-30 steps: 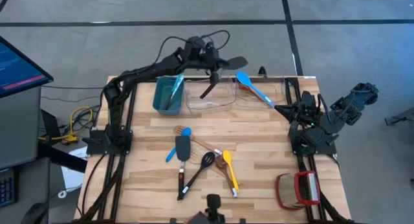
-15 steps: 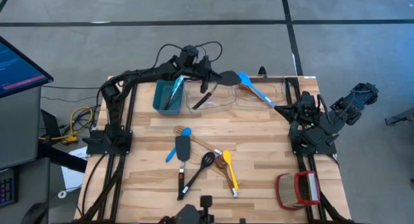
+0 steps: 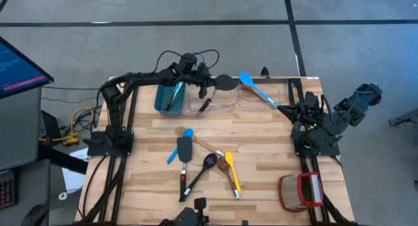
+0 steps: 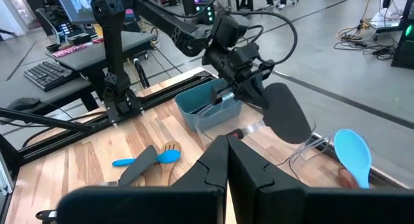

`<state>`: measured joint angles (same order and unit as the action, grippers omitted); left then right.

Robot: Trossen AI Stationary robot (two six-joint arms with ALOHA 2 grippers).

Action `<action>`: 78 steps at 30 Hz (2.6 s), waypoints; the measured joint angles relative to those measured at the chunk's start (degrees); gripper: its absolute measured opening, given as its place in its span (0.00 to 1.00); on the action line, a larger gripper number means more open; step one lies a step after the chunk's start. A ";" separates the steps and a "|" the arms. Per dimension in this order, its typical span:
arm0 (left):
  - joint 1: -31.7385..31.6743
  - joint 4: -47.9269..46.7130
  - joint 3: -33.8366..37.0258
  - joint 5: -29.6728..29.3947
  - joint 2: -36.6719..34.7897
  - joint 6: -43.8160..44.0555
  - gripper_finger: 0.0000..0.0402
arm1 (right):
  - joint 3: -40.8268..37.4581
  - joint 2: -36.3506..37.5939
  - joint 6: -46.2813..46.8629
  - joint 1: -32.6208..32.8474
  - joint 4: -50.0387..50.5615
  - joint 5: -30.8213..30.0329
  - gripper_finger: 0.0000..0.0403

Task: Pick & Place Kitchen Items
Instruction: Put the black spatula into the left transparent bin, then adjust the left transparent bin

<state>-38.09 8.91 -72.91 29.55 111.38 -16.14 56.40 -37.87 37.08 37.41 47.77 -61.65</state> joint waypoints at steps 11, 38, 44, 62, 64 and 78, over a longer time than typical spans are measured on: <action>0.12 0.30 1.47 -4.70 0.05 -0.04 0.09 | 0.00 0.02 0.00 0.00 -0.02 0.02 0.00; 17.02 -8.64 1.41 -28.78 -27.71 13.58 0.09 | 0.00 0.02 -0.12 -0.02 0.05 0.02 0.00; 27.50 -15.34 1.41 -43.85 -27.14 18.13 0.01 | 0.00 0.02 -0.11 -0.02 0.20 -0.77 0.00; 30.25 -30.03 1.45 -41.10 -8.32 34.74 0.00 | 0.00 0.00 0.00 0.00 0.22 -2.97 0.00; 30.25 -30.00 1.45 -39.10 -6.45 36.07 0.00 | 0.00 0.00 0.00 0.00 0.22 -2.95 0.00; 27.23 -32.33 1.45 -44.86 -2.87 35.43 0.00 | 0.00 0.00 -0.03 0.00 0.20 -2.95 0.00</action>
<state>-10.85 -23.42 -71.46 -15.32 108.51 19.29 56.40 -37.87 37.05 37.41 47.97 -64.60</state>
